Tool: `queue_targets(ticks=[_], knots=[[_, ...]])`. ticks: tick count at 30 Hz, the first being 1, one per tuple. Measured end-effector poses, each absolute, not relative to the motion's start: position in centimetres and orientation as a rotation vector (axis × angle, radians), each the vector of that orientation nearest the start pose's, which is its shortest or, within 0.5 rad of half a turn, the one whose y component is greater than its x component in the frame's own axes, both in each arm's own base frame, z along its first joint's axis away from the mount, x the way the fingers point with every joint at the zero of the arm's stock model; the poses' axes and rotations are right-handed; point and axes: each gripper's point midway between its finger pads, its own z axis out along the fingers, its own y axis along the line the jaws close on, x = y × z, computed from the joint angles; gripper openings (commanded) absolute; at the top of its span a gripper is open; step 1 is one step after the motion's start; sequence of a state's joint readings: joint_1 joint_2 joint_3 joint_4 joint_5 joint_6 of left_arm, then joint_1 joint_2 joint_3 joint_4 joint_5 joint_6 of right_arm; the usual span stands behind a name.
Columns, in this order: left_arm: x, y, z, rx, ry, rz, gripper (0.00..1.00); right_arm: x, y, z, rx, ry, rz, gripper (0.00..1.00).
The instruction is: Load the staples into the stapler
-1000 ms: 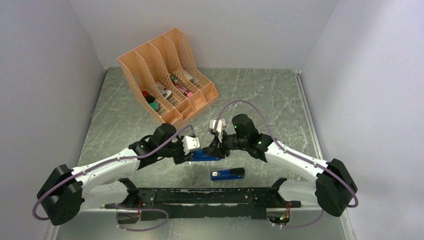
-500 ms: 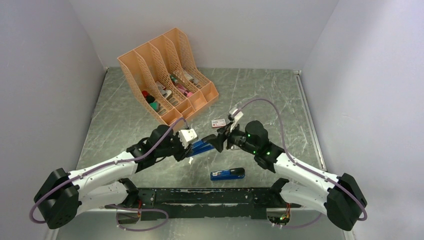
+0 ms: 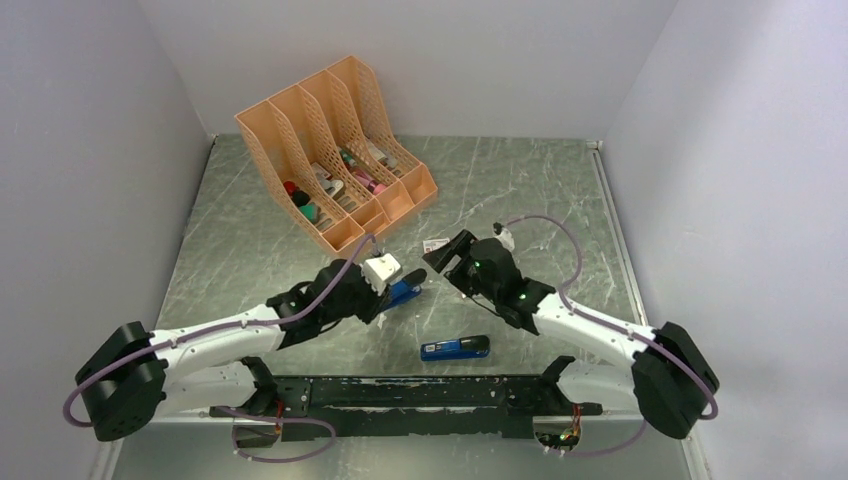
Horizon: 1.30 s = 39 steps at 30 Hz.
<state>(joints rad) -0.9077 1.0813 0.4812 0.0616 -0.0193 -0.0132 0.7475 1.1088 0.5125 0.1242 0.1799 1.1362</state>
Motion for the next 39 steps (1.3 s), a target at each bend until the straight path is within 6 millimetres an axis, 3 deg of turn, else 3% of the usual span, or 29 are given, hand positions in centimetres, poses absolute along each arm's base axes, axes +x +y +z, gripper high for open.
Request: queue_targets(ticks=[4,10,18,25,39], knots=[[19.4,-26.2,8.8,0.887,1.992,-0.527,0.07,25.7,25.8,12.0,0.694,2.197,0.974,0.81],[19.1,-27.3,8.5,0.713,2.081,-0.535,0.07,24.0,27.5,11.0,0.816,2.255,1.029,0.84],[18.2,-27.8,6.4,0.502,2.219,-0.532,0.07,22.4,27.4,8.0,0.902,2.359,0.935,0.84],[18.0,-28.0,6.3,0.426,2.240,-0.555,0.07,22.0,27.8,5.2,0.924,2.429,0.879,0.86],[17.7,-28.0,5.6,0.385,2.257,-0.581,0.07,23.2,31.0,4.1,0.885,2.404,1.016,0.86]])
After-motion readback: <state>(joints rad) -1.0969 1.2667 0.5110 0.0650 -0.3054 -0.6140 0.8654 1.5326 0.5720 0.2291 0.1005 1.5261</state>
